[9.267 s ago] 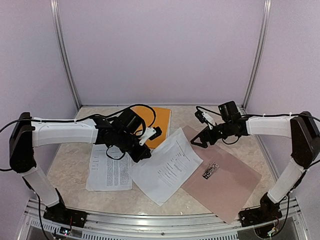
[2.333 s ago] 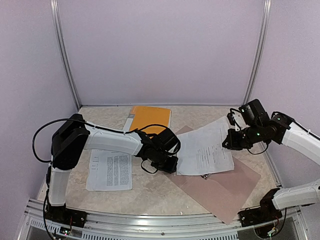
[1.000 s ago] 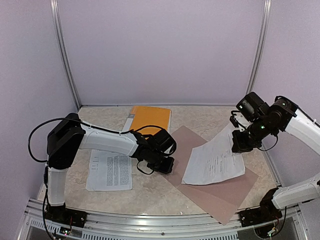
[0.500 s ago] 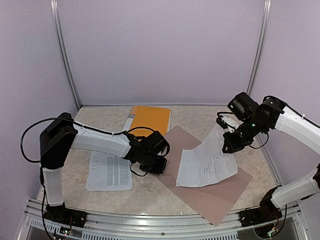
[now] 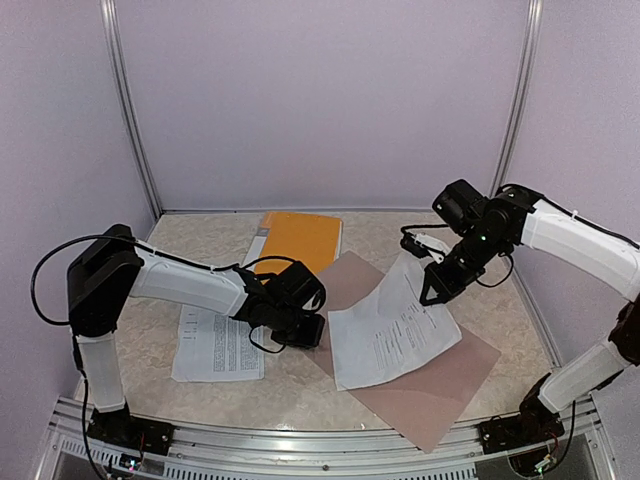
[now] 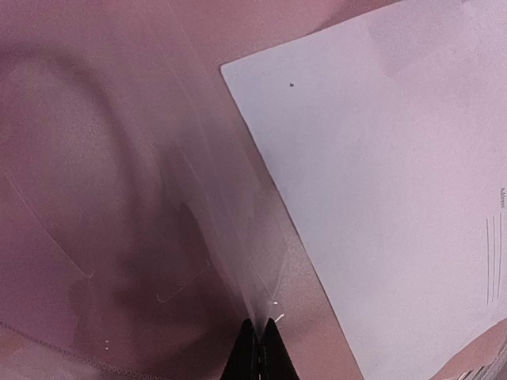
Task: Put the files into the folder
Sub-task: Insert the folder to form pockets on the folder.
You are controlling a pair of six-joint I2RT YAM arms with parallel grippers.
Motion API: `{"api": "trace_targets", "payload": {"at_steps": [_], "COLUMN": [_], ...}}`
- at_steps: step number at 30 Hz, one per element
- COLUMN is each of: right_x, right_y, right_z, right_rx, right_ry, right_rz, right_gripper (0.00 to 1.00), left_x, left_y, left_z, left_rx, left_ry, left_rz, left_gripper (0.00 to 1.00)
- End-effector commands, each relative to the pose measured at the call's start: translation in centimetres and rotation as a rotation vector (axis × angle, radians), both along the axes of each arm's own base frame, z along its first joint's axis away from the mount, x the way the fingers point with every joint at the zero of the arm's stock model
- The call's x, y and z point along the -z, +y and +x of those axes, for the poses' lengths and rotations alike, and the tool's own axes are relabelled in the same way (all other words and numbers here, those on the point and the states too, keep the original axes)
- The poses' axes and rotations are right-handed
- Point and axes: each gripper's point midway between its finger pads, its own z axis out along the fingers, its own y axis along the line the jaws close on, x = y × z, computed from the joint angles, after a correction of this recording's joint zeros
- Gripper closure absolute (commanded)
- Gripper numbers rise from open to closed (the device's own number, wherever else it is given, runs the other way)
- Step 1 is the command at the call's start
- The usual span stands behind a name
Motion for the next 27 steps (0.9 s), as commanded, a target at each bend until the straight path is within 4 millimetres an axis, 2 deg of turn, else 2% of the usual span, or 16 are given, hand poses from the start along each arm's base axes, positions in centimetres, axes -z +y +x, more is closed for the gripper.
{"api": "trace_targets", "payload": {"at_steps": [1, 8, 18, 27], "right_x": [-0.9, -0.6, 0.6, 0.2], "right_y": [0.6, 1.7, 1.8, 2.2], "right_z": [0.6, 1.5, 4.3, 6.7], "right_rx": [-0.071, -0.109, -0.127, -0.136], "right_ry": [-0.007, 0.008, -0.033, -0.099], "right_rz": [-0.003, 0.007, -0.089, -0.124], "right_gripper": [1.0, 1.0, 1.0, 1.0], "left_x": [-0.6, -0.4, -1.1, -1.3], "left_y": [0.0, -0.4, -0.8, -1.2], "left_z": [-0.4, -0.8, -1.0, -1.3], "left_rx": [0.038, 0.066, 0.096, 0.113], "left_ry": [0.004, 0.013, 0.017, 0.021], "left_rz": [-0.041, -0.058, -0.072, -0.079], "left_gripper": [1.0, 1.0, 0.99, 0.96]}}
